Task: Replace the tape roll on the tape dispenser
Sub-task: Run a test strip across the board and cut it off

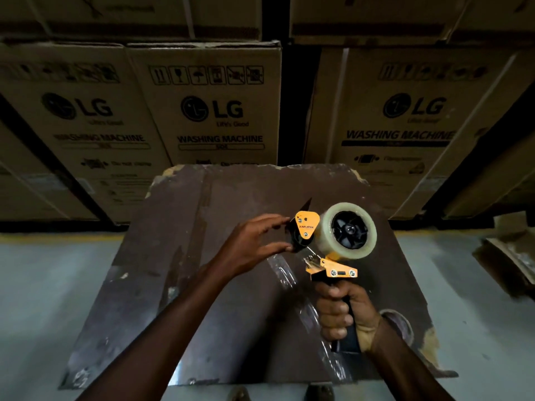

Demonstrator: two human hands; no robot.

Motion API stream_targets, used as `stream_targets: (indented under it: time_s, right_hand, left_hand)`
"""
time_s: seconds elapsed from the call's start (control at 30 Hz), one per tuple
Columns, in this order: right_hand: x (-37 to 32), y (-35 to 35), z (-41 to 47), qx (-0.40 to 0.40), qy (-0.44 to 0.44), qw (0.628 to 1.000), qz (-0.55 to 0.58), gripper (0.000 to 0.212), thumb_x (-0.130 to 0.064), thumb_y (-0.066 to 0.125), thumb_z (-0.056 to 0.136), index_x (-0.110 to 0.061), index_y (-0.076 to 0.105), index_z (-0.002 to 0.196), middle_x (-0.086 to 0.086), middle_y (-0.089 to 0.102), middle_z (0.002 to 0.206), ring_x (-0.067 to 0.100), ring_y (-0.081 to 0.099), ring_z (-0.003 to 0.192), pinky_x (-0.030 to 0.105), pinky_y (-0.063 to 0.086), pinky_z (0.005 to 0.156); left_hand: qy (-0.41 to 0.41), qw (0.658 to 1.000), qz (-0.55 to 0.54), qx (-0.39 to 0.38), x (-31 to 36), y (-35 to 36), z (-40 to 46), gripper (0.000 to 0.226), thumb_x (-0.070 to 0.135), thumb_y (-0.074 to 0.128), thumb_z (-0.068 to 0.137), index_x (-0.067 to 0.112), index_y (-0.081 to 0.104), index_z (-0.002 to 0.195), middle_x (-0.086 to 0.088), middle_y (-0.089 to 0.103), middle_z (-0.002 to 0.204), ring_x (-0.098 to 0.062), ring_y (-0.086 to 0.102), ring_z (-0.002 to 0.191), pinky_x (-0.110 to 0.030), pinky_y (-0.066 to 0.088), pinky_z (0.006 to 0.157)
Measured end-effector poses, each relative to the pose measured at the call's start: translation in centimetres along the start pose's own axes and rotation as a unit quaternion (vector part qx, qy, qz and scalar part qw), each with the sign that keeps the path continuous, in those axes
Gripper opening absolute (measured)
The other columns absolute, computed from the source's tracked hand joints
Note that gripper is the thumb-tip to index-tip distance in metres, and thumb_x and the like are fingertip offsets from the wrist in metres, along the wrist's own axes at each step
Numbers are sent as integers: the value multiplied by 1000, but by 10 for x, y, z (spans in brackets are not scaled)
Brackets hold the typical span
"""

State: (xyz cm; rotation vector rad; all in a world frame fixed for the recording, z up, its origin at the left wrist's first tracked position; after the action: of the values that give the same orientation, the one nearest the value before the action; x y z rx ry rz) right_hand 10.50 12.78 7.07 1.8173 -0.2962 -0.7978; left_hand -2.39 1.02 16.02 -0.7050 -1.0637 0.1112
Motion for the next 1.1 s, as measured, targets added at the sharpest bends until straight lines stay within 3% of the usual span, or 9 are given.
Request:
stream_targets:
  time_s: [0.13,0.27,0.4,0.67,0.73,0.87,1.0,1.1]
  right_hand:
    - [-24,-3,-9,-12,22,1000,-9,12,-18,46,87,-17,57,82,-7,38,57,10,37,45,25,36,52]
    - [-47,-7,-20,-28,42,999,-21,12,-19,47,87,-17,58,82,-7,38,58,9,37,45,24,38,52]
    - [-66,-13,-28,-31,65,997,-28,9,-18,48,86,-17,54,79,-7,38,58,10,36,44,25,39,52]
    - [-82,-12,-23,-36,57,998,-20,8,-18,48,86,-17,54,81,-7,36,58,10,35,46,25,39,53]
    - [-83,-11,-18,-38,54,998,-14,8,-18,48,86,-17,54,80,-7,36,58,10,35,46,25,40,53]
    - [-83,-11,-7,-39,43,998,-22,10,-19,48,87,-17,55,81,-8,36,58,9,36,46,25,40,53]
    - [-82,-9,2,-45,42,998,-15,9,-19,47,86,-17,54,81,-8,36,57,9,36,45,25,39,53]
    - [-81,-8,6,-46,45,998,-11,8,-19,48,86,-17,54,81,-8,36,58,9,36,45,24,37,52]
  left_hand:
    - [8,1000,-10,25,16,2,20,55,30,85,73,30,64,124,12,67,114,4,63,100,-27,55,89]
    - [30,998,9,63,30,9,33,30,24,85,74,19,75,102,1,71,114,-7,66,104,-28,56,87]
    - [11,998,-11,63,37,18,43,17,19,83,76,25,73,87,3,66,114,-8,64,108,-31,57,89]
    - [36,996,5,77,47,10,57,14,9,80,79,13,66,79,-1,65,101,-12,66,93,-27,57,84]
    - [19,997,-21,74,42,7,59,16,7,78,81,14,65,87,1,67,99,-10,68,92,-23,57,84]
    - [-11,999,-26,44,26,4,63,39,10,77,83,23,64,117,11,66,98,0,66,93,-16,54,85]
    - [-3,999,10,31,17,-4,68,14,12,77,83,18,73,95,3,64,96,-11,64,88,-32,58,80]
    - [17,1000,5,7,16,-9,72,9,13,77,83,18,73,89,5,63,110,-10,64,102,-35,58,88]
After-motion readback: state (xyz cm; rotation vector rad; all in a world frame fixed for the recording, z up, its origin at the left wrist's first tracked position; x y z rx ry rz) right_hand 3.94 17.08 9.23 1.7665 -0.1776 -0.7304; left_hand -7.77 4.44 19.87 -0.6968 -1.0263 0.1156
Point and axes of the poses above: each hand's wrist, its own z-axis towards the middle knuckle, its own y-axis out of the palm, x = y × z, the point moved 9 cm from there along z, towards the middle knuckle
